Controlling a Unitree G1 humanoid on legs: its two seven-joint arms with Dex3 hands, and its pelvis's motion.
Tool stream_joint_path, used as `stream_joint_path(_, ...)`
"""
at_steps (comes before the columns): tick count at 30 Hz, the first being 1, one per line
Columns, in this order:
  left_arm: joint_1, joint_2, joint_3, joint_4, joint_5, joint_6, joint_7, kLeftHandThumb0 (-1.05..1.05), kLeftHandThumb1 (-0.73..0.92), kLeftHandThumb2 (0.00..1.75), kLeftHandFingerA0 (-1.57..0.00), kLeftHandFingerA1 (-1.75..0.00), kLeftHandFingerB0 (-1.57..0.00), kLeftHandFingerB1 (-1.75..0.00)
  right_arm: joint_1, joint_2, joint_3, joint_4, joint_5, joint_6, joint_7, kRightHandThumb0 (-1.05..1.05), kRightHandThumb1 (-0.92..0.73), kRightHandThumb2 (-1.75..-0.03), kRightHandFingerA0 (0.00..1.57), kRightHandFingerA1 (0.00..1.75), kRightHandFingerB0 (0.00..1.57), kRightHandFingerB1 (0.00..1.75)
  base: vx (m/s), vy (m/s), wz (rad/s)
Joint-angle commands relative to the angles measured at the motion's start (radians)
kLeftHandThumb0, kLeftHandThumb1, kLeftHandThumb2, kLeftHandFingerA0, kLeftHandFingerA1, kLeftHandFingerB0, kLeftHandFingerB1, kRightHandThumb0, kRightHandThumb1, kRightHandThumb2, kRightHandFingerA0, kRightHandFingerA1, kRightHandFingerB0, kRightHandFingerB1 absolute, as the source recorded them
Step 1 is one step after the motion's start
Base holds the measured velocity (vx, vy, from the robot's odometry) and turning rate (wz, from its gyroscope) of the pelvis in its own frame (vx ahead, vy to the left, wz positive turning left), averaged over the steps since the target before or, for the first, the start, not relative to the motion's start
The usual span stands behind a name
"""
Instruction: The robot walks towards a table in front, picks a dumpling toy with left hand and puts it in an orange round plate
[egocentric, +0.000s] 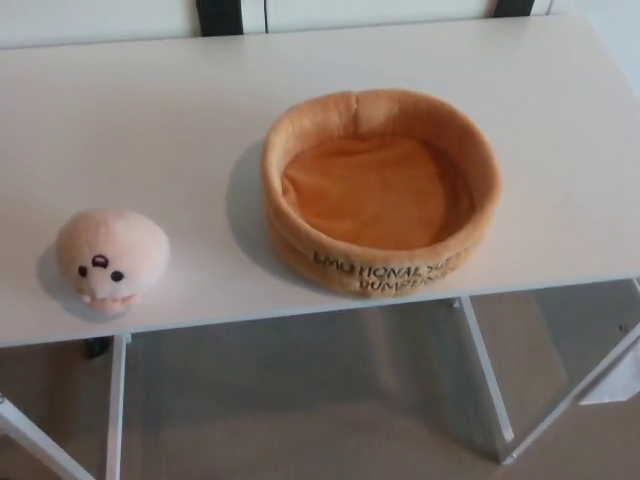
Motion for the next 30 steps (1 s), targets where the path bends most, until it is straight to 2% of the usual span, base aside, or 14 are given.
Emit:
stream_joint_path(1,0.016,0.044,-0.038,-0.052,0.034,0.038,-0.056,-0.13,0.53,0.56,-0.86,-0.98,-0.40,-0.34,0.031,-0.001,-0.013,0.001,0.016,-0.011,-0.005,-0.29,-0.48,-0.55,0.91,0.56,0.56,0.40,0.08,-0.116,0.02)
stream_joint_path(4,0.061,0.082,-0.109,-0.195,0.077,0.073,-0.115,-0.19,0.50,0.55,-0.91,-0.99,-0.38,-0.33,0.044,-0.003,-0.020,0.010,0.019,-0.016,-0.012,-0.30,-0.49,-0.56,0.90,0.55,0.57,0.40,0.04,-0.194,-0.03)
stream_joint_path(5,0.161,0.127,-0.138,-0.421,0.092,0.109,-0.167,-0.24,0.51,0.55,-0.90,-0.76,-0.37,-0.33,0.045,-0.007,-0.031,0.008,0.029,-0.013,-0.012,-0.28,-0.47,-0.54,0.90,0.55,0.57,0.40,0.03,-0.203,0.08)
stream_joint_path(7,0.247,0.149,-0.140,-0.592,0.099,0.132,-0.168,-0.24,0.50,0.55,-0.79,-0.56,-0.38,-0.33,0.046,-0.014,-0.036,0.008,0.031,-0.013,-0.009,-0.29,-0.48,-0.55,0.90,0.55,0.58,0.41,0.04,-0.162,-0.06)
stream_joint_path(8,0.385,0.178,-0.107,-0.800,0.103,0.101,-0.155,-0.34,0.42,0.65,-0.52,-0.54,-0.34,-0.40,0.048,-0.017,-0.034,0.009,0.028,-0.009,-0.008,-0.30,-0.48,-0.55,0.91,0.56,0.56,0.40,0.03,-0.096,-0.04)
stream_joint_path(11,0.577,0.189,-0.041,-1.040,0.086,0.032,-0.136,-0.32,0.43,0.63,-0.44,-0.49,-0.37,-0.40,0.054,-0.021,-0.026,0.010,0.020,-0.012,-0.013,-0.28,-0.48,-0.55,0.91,0.55,0.57,0.40,0.02,-0.018,-0.02)
stream_joint_path(13,0.784,0.232,0.045,-1.188,0.095,-0.229,-0.126,-0.39,0.44,0.66,-0.41,-0.44,-0.33,-0.40,0.060,-0.019,-0.034,0.013,0.027,-0.016,-0.017,-0.26,-0.46,-0.54,0.90,0.54,0.58,0.40,0.05,0.038,-0.08)
stream_joint_path(21,1.347,0.480,0.381,-1.649,-0.372,-0.601,-0.595,-0.40,0.48,0.55,-0.54,-0.39,-0.42,-0.34,0.085,-0.023,-0.031,0.005,0.026,-0.015,-0.022,-0.27,-0.48,-0.55,0.90,0.57,0.57,0.40,0.03,0.192,-0.02)
stream_joint_path(22,1.414,0.506,0.444,-1.684,-0.460,-0.738,-0.593,-0.45,0.39,0.66,-0.88,-0.57,-0.44,-0.43,0.087,-0.022,-0.031,0.006,0.025,-0.017,-0.021,-0.28,-0.49,-0.56,0.92,0.58,0.57,0.40,0.04,0.103,0.12)
stream_joint_path(23,1.464,0.517,0.503,-1.716,-0.524,-0.823,-0.594,-0.42,0.37,0.65,-0.94,-0.70,-0.45,-0.43,0.090,-0.020,-0.030,0.006,0.024,-0.020,-0.021,-0.29,-0.49,-0.56,0.93,0.60,0.58,0.40,0.07,0.061,0.12)
stream_joint_path(26,1.548,0.539,0.591,-1.759,-0.604,-0.944,-0.572,-0.32,0.43,0.54,-0.88,-0.48,-0.49,-0.36,0.103,-0.017,-0.026,0.005,0.021,-0.028,-0.024,-0.29,-0.49,-0.55,0.93,0.60,0.58,0.40,0.05,0.022,0.04)
stream_joint_path(27,1.666,0.585,0.641,-1.790,-0.646,-1.068,-0.510,-0.44,0.41,0.66,-0.55,-0.46,-0.38,-0.41,0.103,-0.019,-0.029,0.002,0.025,-0.021,-0.017,-0.28,-0.48,-0.56,0.90,0.57,0.56,0.40,-0.06,-0.050,0.06)
stream_joint_path(28,1.722,0.605,0.665,-1.803,-0.664,-1.124,-0.482,-0.44,0.41,0.66,-0.55,-0.46,-0.38,-0.41,0.103,-0.020,-0.030,0.001,0.027,-0.018,-0.015,-0.28,-0.48,-0.56,0.90,0.57,0.56,0.40,-0.01,-0.061,0.07)
stream_joint_path(30,1.821,0.629,0.740,-1.852,-0.606,-1.318,-0.271,-0.41,0.42,0.53,-0.50,-0.37,-0.54,-0.38,0.100,-0.020,-0.031,0.006,0.027,-0.017,-0.018,-0.27,-0.49,-0.55,0.92,0.57,0.56,0.40,0.00,-0.041,0.02)
